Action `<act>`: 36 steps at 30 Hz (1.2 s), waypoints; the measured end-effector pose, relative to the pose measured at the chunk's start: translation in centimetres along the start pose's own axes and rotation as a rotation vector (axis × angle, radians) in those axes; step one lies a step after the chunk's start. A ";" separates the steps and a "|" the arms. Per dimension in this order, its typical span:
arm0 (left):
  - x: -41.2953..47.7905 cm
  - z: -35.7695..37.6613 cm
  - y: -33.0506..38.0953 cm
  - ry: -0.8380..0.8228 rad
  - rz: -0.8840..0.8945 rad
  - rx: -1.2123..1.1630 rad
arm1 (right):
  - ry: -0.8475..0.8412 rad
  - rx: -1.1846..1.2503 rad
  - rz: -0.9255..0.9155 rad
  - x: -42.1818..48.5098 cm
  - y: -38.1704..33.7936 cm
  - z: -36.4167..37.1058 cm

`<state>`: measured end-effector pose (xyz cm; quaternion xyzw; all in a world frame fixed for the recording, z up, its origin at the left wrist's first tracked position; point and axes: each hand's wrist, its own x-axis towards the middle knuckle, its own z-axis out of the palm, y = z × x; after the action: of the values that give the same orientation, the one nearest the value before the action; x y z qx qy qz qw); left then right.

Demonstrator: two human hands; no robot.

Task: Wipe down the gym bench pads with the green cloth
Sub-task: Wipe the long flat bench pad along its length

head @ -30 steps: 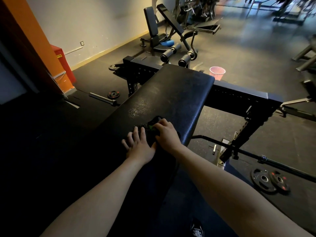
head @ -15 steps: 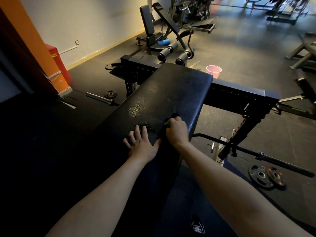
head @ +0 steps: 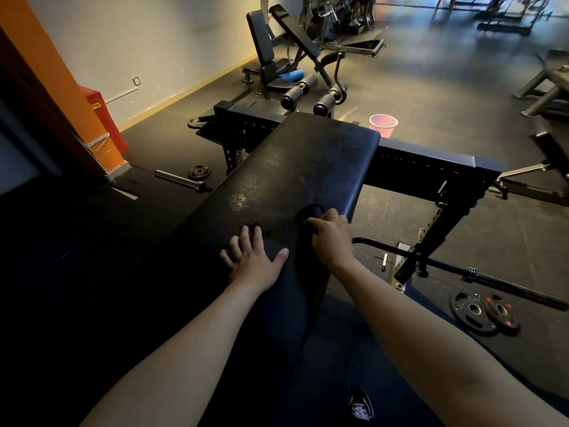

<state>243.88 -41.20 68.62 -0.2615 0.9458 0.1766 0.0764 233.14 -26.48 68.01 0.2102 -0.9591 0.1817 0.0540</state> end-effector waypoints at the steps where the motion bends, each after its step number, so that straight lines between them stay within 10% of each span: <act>1: 0.0 0.0 0.0 -0.002 -0.003 -0.003 | 0.025 -0.005 0.057 -0.2 1.0 -0.2; 5: 0.0 0.1 0.0 0.007 -0.010 0.003 | 0.046 0.057 0.241 -0.4 1.7 -0.6; 15: 0.3 -0.1 0.0 0.021 -0.010 0.015 | -0.165 -0.013 -0.255 -0.9 -3.0 -0.5; 23: -0.6 0.1 1.7 0.125 -0.103 -0.030 | 0.035 0.318 0.161 -3.3 6.4 0.7; 29: -2.3 1.4 5.9 0.163 0.140 -0.019 | 0.081 0.891 0.454 1.3 7.9 -0.2; 36: -3.1 3.6 8.6 0.066 0.064 0.018 | -0.065 1.151 0.671 -2.9 5.7 3.3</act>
<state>242.21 -31.56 68.57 -0.2361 0.9572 0.1619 0.0419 233.30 -21.75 62.55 -0.0989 -0.7236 0.6653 -0.1550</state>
